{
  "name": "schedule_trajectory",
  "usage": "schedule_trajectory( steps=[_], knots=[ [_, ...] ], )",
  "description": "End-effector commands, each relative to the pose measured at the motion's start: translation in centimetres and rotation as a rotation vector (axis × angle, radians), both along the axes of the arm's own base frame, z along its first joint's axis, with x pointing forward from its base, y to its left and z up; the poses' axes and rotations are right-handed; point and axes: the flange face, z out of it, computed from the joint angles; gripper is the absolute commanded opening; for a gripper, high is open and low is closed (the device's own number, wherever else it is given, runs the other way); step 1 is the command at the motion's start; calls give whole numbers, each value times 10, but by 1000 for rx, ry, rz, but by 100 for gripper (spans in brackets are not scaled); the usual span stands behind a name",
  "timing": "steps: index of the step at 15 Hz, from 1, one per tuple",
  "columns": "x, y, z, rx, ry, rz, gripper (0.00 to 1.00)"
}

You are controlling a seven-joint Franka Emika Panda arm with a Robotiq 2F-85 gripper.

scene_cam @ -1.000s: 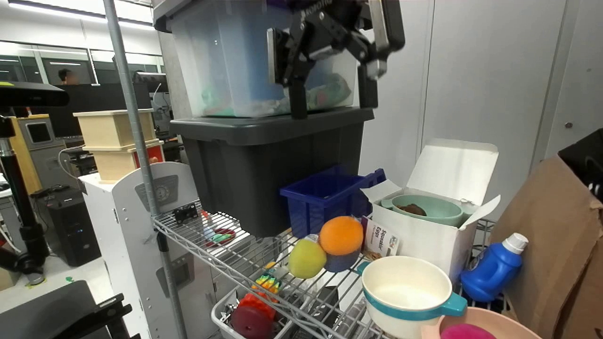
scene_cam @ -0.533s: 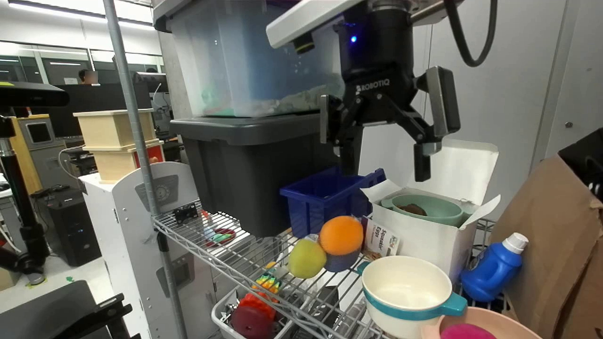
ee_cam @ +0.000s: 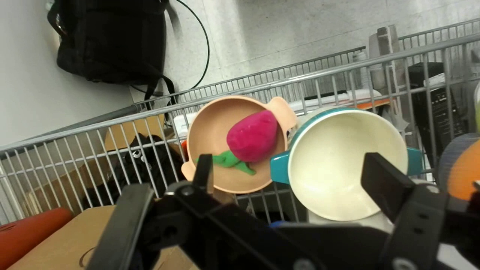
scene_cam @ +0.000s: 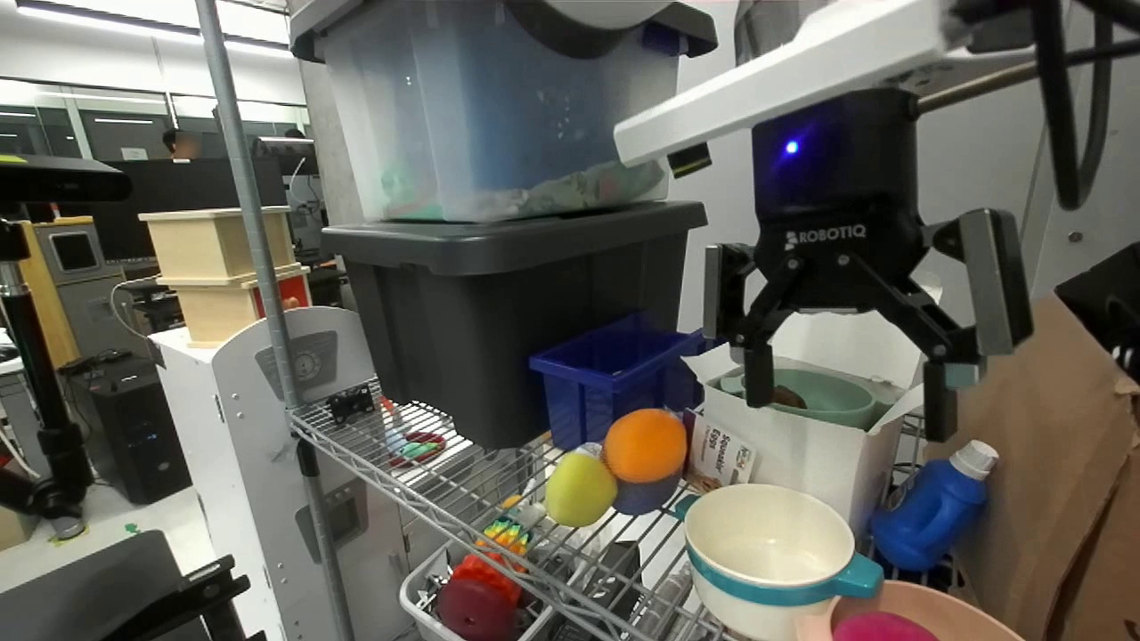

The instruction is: Remove the purple object from the peach bowl and put it in the blue crate

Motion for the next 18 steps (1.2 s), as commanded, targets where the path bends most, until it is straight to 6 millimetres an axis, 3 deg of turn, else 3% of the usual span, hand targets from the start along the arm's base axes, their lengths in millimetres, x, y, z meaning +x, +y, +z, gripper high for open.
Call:
schedule_trajectory(
  steps=[1,10,18],
  knots=[
    [14,-21,-22,-21,-9,-10,100],
    [29,-55,-59,-43,-2,-44,100],
    [29,-52,-85,-38,28,-56,100]
  ],
)
